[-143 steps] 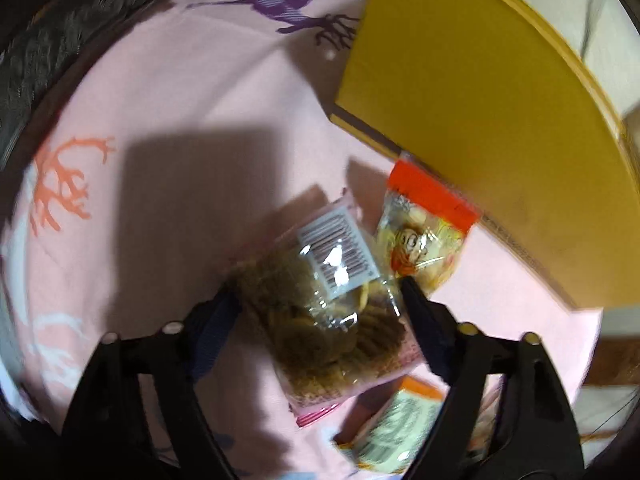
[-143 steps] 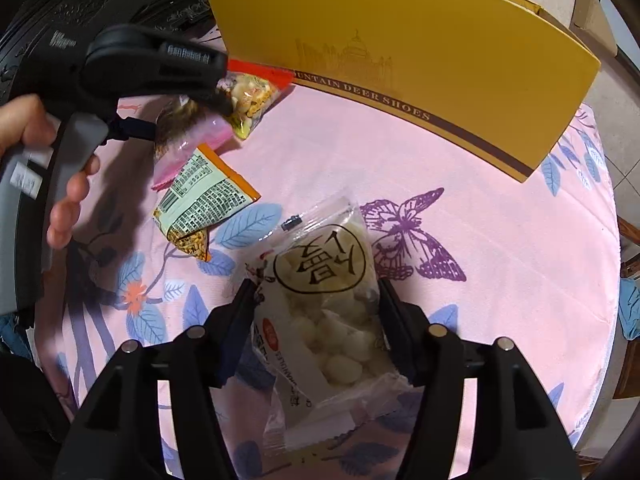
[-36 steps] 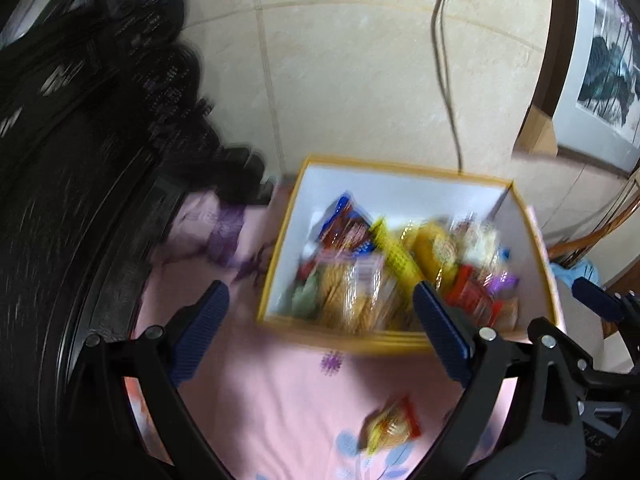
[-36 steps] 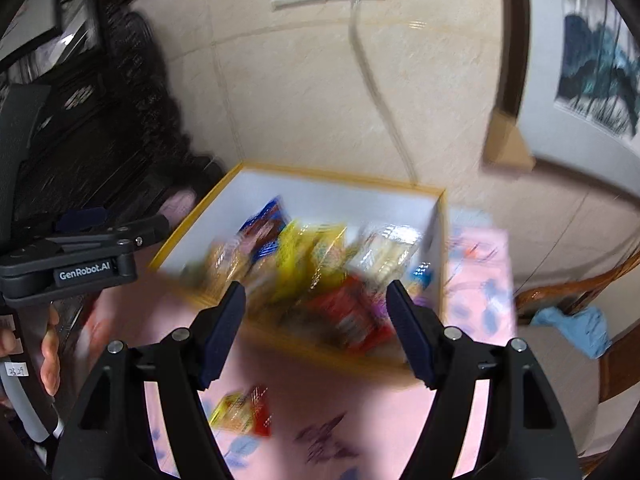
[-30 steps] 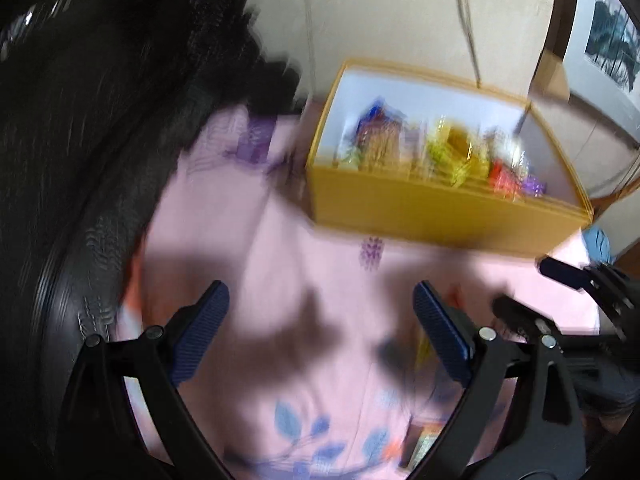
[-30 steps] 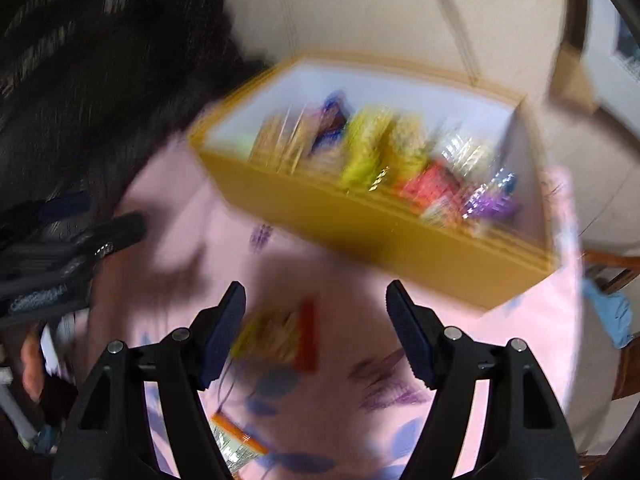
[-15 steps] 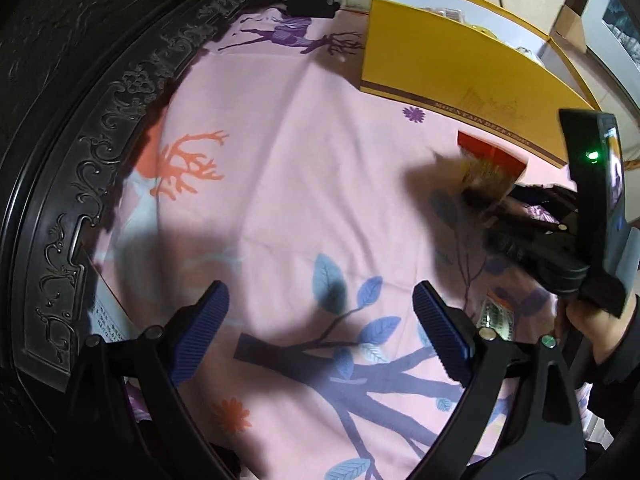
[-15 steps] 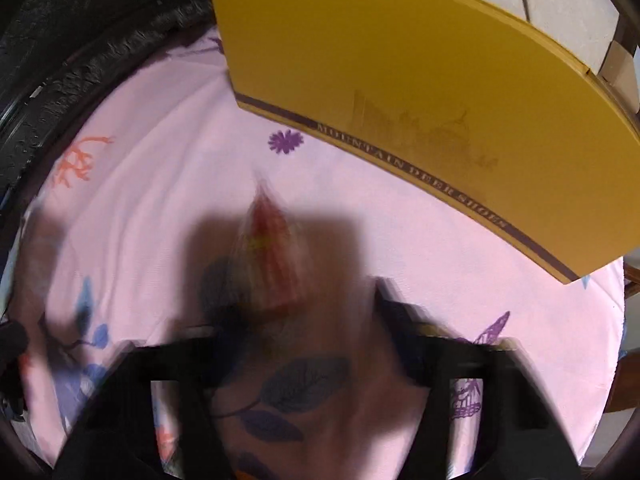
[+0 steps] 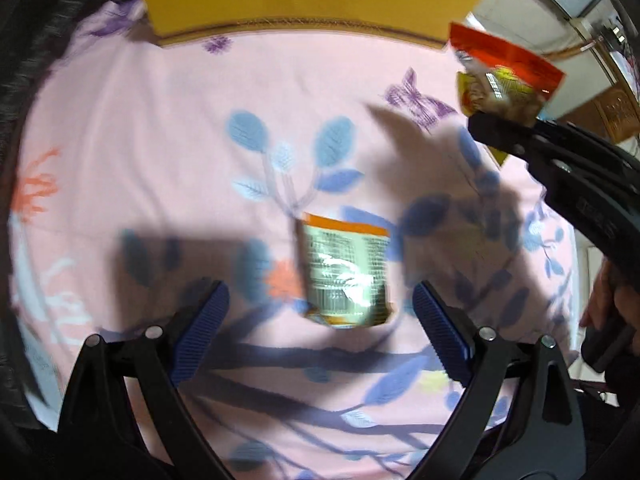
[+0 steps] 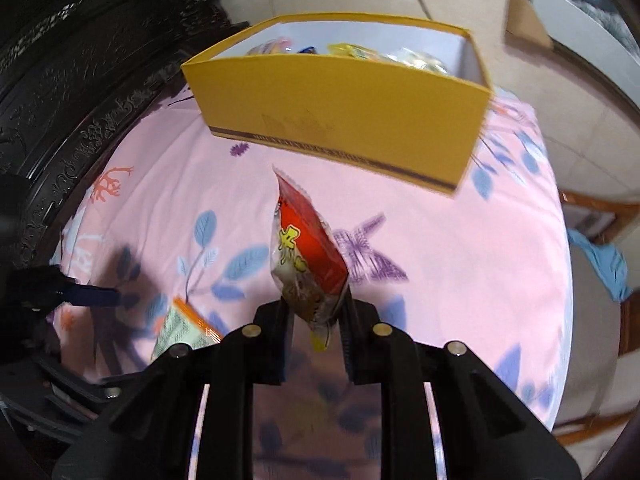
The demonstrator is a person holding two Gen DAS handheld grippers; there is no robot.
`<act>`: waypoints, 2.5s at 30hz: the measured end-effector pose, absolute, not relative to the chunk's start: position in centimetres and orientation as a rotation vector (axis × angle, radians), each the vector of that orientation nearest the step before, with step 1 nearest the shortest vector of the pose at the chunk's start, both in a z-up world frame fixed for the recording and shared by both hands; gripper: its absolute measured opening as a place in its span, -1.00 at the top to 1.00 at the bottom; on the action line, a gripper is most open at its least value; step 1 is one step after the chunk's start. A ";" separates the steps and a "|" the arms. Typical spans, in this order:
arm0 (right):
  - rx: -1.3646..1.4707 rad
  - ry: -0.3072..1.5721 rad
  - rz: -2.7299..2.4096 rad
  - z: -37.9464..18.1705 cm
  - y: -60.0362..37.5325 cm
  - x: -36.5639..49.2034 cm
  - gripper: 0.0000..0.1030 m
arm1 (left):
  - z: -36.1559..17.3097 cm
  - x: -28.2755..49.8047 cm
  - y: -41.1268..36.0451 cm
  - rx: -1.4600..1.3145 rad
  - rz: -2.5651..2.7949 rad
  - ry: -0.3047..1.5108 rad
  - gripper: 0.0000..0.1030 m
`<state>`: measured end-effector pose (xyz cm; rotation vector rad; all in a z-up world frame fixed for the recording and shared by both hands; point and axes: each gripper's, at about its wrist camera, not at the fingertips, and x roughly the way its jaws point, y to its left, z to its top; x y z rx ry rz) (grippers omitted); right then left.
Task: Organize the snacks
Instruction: 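Grasp a green-orange pack with the left gripper while the right grasps a red-orange bag, then carry the green-orange pack and red-orange bag over the yellow box, then open both grippers to drop the two packs into the yellow box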
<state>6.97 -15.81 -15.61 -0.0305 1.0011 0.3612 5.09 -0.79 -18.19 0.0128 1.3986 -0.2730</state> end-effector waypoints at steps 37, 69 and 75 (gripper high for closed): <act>0.075 0.816 0.370 -7.6 -15.8 11.6 0.59 | -7.9 15.0 0.3 -0.100 -0.184 1.113 0.41; 0.001 0.686 0.160 -1.3 -16.0 24.4 -0.90 | -1.3 30.0 1.2 -0.104 -0.066 0.927 -0.96; 0.020 0.709 0.167 -1.3 -15.9 24.2 -0.97 | -1.4 29.9 1.6 -0.138 -0.045 0.935 -0.96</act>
